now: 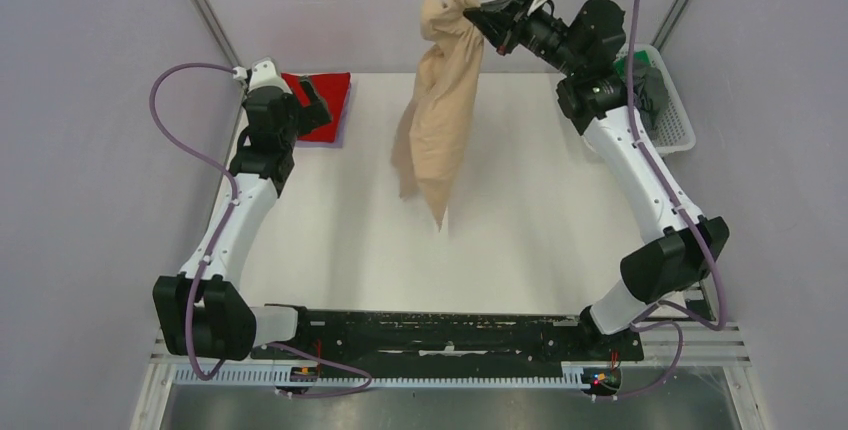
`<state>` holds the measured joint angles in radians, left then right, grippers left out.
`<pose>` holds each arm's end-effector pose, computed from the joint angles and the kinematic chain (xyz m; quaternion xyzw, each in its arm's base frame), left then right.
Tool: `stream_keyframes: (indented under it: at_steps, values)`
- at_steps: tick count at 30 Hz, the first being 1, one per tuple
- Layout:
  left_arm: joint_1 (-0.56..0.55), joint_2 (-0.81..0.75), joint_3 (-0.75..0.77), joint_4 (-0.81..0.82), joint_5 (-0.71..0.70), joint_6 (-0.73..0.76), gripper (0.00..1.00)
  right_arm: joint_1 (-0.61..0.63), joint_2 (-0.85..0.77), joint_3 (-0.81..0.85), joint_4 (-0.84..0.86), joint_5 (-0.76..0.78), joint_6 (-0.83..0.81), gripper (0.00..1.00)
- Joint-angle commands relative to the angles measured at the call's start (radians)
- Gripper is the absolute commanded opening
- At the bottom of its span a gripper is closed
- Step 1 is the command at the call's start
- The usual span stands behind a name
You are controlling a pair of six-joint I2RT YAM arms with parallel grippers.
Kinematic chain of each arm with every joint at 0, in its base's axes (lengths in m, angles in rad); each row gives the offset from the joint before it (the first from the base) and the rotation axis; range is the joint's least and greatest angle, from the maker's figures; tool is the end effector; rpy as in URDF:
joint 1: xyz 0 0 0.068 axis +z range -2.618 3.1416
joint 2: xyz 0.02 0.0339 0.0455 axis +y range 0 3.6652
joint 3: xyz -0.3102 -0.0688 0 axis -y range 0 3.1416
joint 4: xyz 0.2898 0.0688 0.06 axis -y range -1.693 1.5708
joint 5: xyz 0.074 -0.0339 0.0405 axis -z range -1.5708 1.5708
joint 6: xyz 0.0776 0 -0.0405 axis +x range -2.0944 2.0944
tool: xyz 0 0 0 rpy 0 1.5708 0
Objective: Fold and stack the t-shirts
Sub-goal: Move the tshirt to the center of the board
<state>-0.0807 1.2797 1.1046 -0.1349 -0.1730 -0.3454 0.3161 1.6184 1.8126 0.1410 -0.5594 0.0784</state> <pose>0.3699 -0.0165 0.3734 -0.1567 0.7910 -0.0560 0.5887 0.4049 0.1758 0.5841 -0.2895 0.5261 0.3103 0.7369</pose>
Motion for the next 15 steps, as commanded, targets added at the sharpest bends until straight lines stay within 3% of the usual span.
stream_keyframes:
  at_steps: [1, 4, 7, 8, 10, 11, 12, 13, 15]
  values:
    - [-0.001, -0.052, -0.028, -0.017, -0.002, -0.084, 1.00, -0.010, -0.095, -0.173, 0.119, 0.000, 0.089, 0.00]
    - [-0.001, -0.042, -0.040, -0.047, 0.017, -0.122, 1.00, -0.043, -0.199, -0.441, 0.129, 0.184, 0.106, 0.00]
    - [-0.001, -0.021, -0.049, -0.070, 0.044, -0.153, 1.00, -0.147, -0.262, -0.718, 0.134, 0.272, 0.200, 0.00]
    - [-0.002, -0.012, -0.053, -0.078, 0.058, -0.165, 1.00, -0.187, -0.277, -0.800, 0.139, 0.280, 0.245, 0.05]
    - [-0.001, 0.017, -0.053, -0.109, 0.106, -0.185, 1.00, -0.268, -0.288, -0.950, 0.117, 0.333, 0.270, 0.21]
    - [-0.001, 0.037, -0.051, -0.124, 0.133, -0.188, 1.00, -0.288, -0.291, -0.984, 0.081, 0.392, 0.261, 0.37]
    - [-0.001, 0.052, -0.051, -0.144, 0.163, -0.199, 1.00, -0.296, -0.294, -0.997, 0.023, 0.485, 0.231, 0.57]
    - [-0.001, 0.072, -0.055, -0.158, 0.202, -0.210, 1.00, -0.296, -0.300, -0.994, -0.040, 0.564, 0.192, 0.93]
    - [-0.005, 0.104, -0.071, -0.178, 0.264, -0.239, 1.00, -0.296, -0.310, -0.968, -0.119, 0.690, 0.140, 0.98]
